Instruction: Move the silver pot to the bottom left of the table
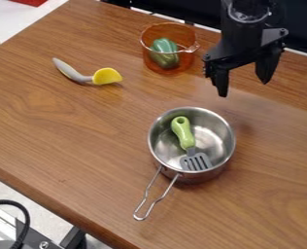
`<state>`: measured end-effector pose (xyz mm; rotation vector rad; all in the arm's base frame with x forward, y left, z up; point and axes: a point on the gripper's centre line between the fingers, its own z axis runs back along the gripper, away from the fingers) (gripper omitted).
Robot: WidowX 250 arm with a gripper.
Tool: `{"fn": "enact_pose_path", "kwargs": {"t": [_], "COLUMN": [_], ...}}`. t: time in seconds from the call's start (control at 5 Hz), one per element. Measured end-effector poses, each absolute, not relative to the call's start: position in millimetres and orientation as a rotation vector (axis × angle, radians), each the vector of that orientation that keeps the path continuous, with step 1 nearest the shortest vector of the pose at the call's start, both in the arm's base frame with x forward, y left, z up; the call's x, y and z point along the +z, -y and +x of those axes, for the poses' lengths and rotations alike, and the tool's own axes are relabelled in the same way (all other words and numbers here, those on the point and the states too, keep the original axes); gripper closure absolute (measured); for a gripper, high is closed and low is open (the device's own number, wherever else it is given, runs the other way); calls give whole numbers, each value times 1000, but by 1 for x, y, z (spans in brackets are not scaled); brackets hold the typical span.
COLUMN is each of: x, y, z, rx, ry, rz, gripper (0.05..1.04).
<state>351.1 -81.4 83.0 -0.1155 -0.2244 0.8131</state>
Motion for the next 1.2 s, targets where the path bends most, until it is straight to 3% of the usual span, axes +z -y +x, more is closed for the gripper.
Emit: {"fn": "enact_pose_path", "kwargs": {"t": [0.4, 0.8, 1.2], "x": [73, 97, 113], "y": [73, 52, 47], "z": [343, 330, 296], "rx": [818, 807, 756], "ry": [173, 197, 213], "rz": [-62, -69, -79], "gripper": [83, 83, 83]}}
